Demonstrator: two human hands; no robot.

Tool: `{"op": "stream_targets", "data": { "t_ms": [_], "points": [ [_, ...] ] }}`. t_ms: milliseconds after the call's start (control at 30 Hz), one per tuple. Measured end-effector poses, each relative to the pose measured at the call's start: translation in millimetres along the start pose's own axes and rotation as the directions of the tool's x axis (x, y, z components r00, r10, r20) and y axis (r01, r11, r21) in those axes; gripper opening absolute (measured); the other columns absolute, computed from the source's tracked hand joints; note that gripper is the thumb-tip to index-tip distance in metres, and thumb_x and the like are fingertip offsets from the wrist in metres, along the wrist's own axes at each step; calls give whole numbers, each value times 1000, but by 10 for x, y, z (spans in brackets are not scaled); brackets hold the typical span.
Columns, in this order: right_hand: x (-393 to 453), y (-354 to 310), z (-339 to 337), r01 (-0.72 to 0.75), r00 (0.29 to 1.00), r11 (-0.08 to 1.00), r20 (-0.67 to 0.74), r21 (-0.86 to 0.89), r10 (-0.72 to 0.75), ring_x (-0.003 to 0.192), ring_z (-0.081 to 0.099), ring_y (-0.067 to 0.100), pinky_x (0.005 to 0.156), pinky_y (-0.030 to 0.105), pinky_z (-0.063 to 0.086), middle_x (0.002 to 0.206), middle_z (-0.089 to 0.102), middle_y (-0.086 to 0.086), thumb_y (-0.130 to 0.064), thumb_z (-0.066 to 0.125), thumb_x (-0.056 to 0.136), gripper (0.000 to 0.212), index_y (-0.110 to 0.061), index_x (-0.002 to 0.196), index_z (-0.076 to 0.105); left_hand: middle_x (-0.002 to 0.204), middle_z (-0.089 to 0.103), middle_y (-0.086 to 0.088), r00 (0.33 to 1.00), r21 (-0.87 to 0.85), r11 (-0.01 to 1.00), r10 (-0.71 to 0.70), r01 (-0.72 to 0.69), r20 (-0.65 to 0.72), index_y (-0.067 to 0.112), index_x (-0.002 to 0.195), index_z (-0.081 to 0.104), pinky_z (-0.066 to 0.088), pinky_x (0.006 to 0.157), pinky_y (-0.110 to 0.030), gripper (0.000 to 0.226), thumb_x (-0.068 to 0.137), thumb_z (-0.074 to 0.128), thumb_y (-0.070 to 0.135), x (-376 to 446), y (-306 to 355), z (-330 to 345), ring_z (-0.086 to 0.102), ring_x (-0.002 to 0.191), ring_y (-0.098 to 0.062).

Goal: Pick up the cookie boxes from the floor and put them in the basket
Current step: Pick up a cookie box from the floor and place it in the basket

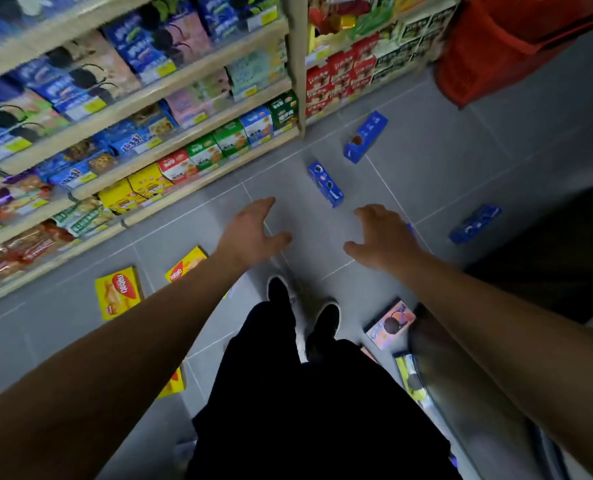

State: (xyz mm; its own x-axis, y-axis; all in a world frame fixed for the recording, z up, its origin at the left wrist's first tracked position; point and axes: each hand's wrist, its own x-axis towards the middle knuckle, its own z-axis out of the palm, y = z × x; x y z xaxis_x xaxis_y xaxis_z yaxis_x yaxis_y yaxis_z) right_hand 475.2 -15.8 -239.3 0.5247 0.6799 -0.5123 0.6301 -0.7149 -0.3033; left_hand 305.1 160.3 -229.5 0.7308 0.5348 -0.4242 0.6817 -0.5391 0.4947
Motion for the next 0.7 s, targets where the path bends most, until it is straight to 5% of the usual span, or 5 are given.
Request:
{"op": "stream_targets", "data": {
  "t_ms": [367,700],
  "points": [
    [1904,25,-84,-206,978,974,48,91,202,123,47,36,100,41,39,139,44,14,-40,67,82,68,-12,139,43,148,43,-9,989,-11,997,77,-76,129,12,146,37,26,108,-26,76,83,74,32,2406,-183,-60,40,136,-24],
    [3237,490,539,-347,935,907,162,239,316,126,45,33,104,40,41,141,43,12,-35,72,80,73,-15,142,40,145,46,-14,955,57,985,143,-163,262,6,145,40,29,109,-29,81,78,78,33,3994,-610,545,43,134,-27]
  ]
}}
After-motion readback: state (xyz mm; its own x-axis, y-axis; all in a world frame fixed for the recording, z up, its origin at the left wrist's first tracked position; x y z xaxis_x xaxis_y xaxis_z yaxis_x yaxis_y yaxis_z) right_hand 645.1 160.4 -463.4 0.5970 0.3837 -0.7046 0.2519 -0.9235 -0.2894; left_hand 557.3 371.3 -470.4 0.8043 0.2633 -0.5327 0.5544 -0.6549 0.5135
